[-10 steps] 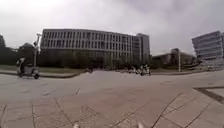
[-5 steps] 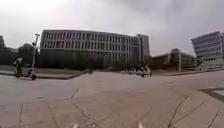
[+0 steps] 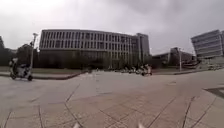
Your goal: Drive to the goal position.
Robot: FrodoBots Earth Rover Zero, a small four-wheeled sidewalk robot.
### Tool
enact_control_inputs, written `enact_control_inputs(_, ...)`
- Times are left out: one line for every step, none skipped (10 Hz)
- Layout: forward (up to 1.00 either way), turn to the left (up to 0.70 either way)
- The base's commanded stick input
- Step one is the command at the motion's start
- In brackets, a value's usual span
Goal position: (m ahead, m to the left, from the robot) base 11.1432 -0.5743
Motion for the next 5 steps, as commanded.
enact_control_inputs(0.50,0.00)
enact_control_inputs(0.50,0.00)
enact_control_inputs(0.50,0.00)
enact_control_inputs(0.50,0.00)
enact_control_inputs(0.50,0.00)
